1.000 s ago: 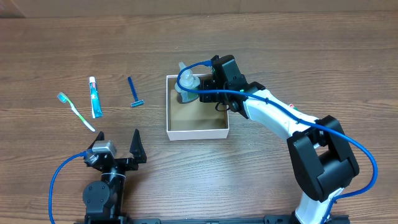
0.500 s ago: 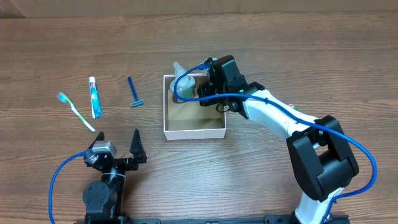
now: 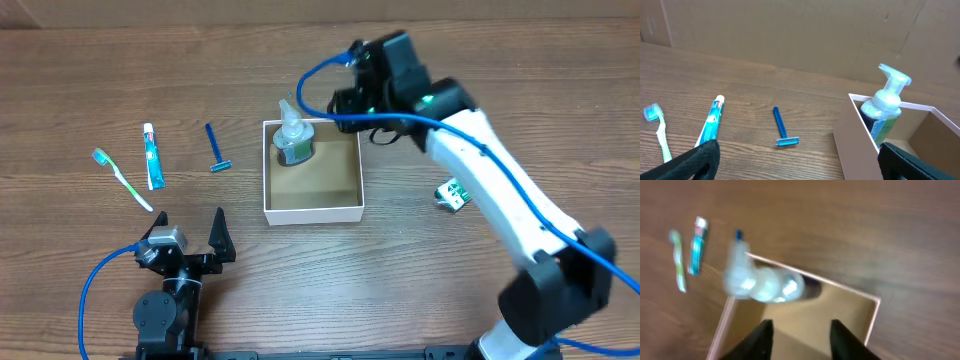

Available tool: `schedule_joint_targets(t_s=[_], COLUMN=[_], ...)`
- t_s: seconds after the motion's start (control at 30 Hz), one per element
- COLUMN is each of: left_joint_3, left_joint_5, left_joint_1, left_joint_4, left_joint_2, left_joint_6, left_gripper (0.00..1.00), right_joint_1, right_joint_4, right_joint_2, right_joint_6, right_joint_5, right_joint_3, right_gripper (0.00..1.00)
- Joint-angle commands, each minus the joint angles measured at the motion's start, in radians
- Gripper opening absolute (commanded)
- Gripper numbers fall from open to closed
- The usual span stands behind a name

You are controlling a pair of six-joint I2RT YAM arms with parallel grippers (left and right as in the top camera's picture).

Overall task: Pack container
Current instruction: 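Move the right gripper to the green soap box and grasp it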

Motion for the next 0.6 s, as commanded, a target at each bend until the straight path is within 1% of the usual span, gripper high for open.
schedule_joint_targets(t_s=[0.0,0.07,0.13,0.2,0.23,0.3,0.4,0.47,0.57], left_joint_3=[-0.004,-0.004,-0.004,-0.004,-0.004,-0.004,-0.004,-0.004,-0.004], left_joint_5=[-0.006,-0.006,-0.006,-0.006,-0.006,-0.006,-0.006,-0.006,-0.006], left_joint_1=[0.006,0.006,0.006,0.006,0.006,0.006,0.006,0.006,0.006], left_joint_4=[-0.001,-0.001,-0.001,-0.001,-0.001,-0.001,-0.001,-0.001,-0.001], left_joint_2=[-0.008,-0.008,-0.008,-0.008,-0.008,-0.009,-0.009,-0.008,-0.008], left_joint_6=[0.000,0.000,0.000,0.000,0.000,0.000,0.000,0.000,0.000], left_gripper=[1.00,1.00,1.00,1.00,1.00,1.00,1.00,1.00,1.00], right_joint_1=[-0.061,-0.134,-0.214,-0.275,-0.316,-0.369,-0.424,-0.447,-0.465], right_joint_4=[-0.193,-0.351,-0.457,-0.496,-0.502,-0.481,-0.389,-0.293,-0.148], right_joint_2=[-0.058,-0.064,-0.063,-0.063,-0.063,-0.063,-0.062,-0.061,-0.060], right_joint_6=[0.009,0.082,0.153,0.190,0.210,0.251,0.328,0.377,0.513], right_joint_5=[0.085,0.150,0.181,0.181,0.181,0.181,0.175,0.145,0.148], right_joint_3=[0.083,0.085,0.078,0.064,0.043,-0.004,-0.103,-0.192,-0.349], right_gripper=[0.56,0.74,0.78,0.87,0.93,1.00,1.00,1.00,1.00])
